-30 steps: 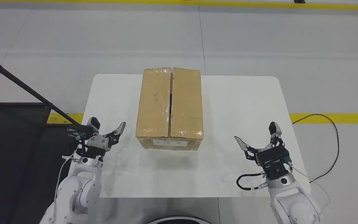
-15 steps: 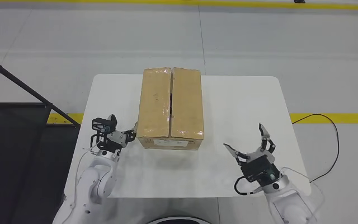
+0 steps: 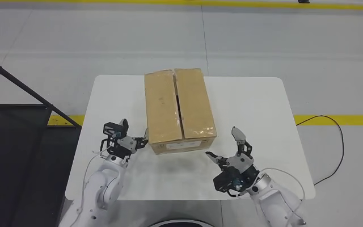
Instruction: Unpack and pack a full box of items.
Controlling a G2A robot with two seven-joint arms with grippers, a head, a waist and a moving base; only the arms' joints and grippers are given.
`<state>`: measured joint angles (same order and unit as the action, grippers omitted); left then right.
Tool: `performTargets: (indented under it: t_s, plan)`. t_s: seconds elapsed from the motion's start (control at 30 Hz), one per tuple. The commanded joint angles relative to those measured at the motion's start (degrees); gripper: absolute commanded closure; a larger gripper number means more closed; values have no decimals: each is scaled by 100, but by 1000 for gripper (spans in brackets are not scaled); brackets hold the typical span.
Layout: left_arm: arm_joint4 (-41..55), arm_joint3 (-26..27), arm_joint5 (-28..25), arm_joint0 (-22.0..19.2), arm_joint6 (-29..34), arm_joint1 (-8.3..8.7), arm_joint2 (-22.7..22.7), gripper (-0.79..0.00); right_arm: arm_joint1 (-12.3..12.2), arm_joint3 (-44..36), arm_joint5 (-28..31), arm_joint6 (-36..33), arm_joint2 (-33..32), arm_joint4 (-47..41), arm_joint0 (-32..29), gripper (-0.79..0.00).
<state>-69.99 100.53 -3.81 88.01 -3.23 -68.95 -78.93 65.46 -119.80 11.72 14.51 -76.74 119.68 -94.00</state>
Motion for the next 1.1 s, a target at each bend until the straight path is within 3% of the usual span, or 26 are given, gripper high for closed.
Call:
performTargets:
  t_s: [0.0,0.47,0.83,1.07]
  plan:
    - [-32,13,-16,8,-3,-6,40,-785,1,3,-4,-8,7,-2,9,-785]
    - [-101,57,-452,-47,3,-35,280,-785,6,101,-158,177,1,-123,12,-785]
    - [-287,56,-768,-96,-29,-46,485,-785,25,238,-742,-25,191,779,173,-785]
    - [-344,62,-833,-89,-47,-55,565,-785,68,382,-958,-438,383,1249,462,-662]
